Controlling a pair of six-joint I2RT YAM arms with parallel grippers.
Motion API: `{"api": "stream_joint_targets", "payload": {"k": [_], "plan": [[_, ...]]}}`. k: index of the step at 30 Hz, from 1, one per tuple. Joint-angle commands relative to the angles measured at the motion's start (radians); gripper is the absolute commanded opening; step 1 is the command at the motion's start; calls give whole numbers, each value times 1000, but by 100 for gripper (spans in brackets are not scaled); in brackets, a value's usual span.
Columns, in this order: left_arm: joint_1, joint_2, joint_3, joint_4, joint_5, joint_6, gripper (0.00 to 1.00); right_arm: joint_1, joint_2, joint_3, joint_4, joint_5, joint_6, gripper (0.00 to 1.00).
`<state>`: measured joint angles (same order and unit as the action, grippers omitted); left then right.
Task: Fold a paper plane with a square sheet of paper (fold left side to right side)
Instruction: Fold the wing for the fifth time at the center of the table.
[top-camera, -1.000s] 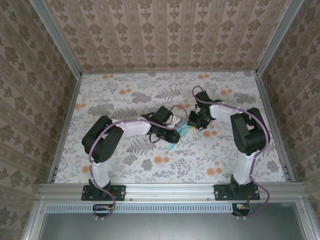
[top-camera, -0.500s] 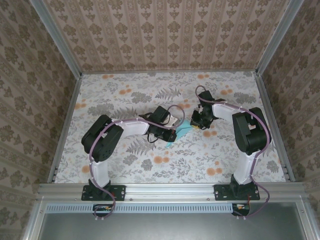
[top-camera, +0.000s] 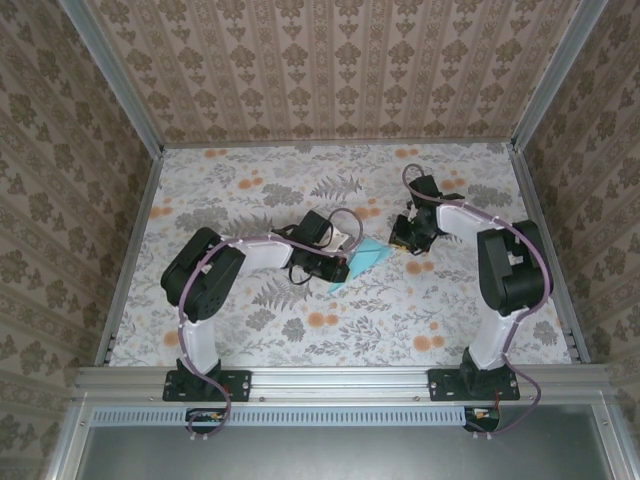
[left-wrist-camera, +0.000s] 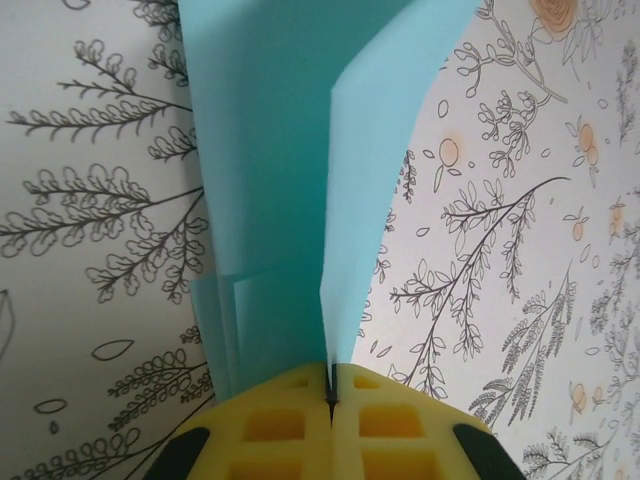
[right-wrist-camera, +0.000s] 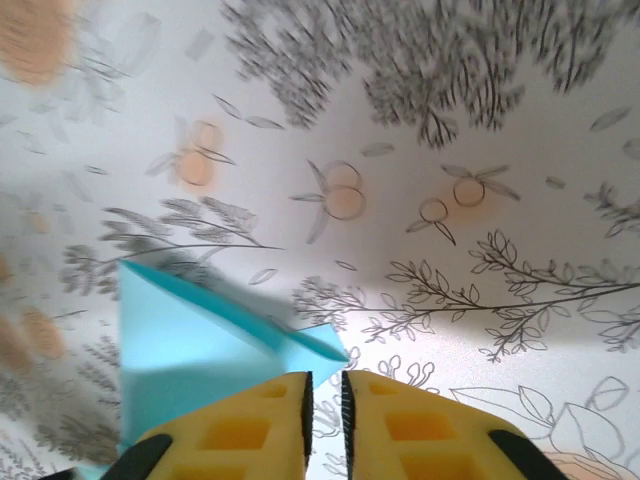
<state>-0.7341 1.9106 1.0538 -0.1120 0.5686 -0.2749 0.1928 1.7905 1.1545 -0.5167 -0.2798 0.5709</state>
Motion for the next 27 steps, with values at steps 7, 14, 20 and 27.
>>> {"api": "stream_joint_targets", "payload": {"k": [7,14,20,27], "plan": [[28,63,28,27,166,-44,1,20,-262,-241,306,-105,-44,25],[30,92,48,0,163,-53,2,140,-247,-359,618,-199,11,27],[30,97,49,-6,152,-55,2,173,-175,-350,647,-159,4,27],[42,106,47,-10,140,-67,2,172,-179,-375,632,-123,-10,29]]}}
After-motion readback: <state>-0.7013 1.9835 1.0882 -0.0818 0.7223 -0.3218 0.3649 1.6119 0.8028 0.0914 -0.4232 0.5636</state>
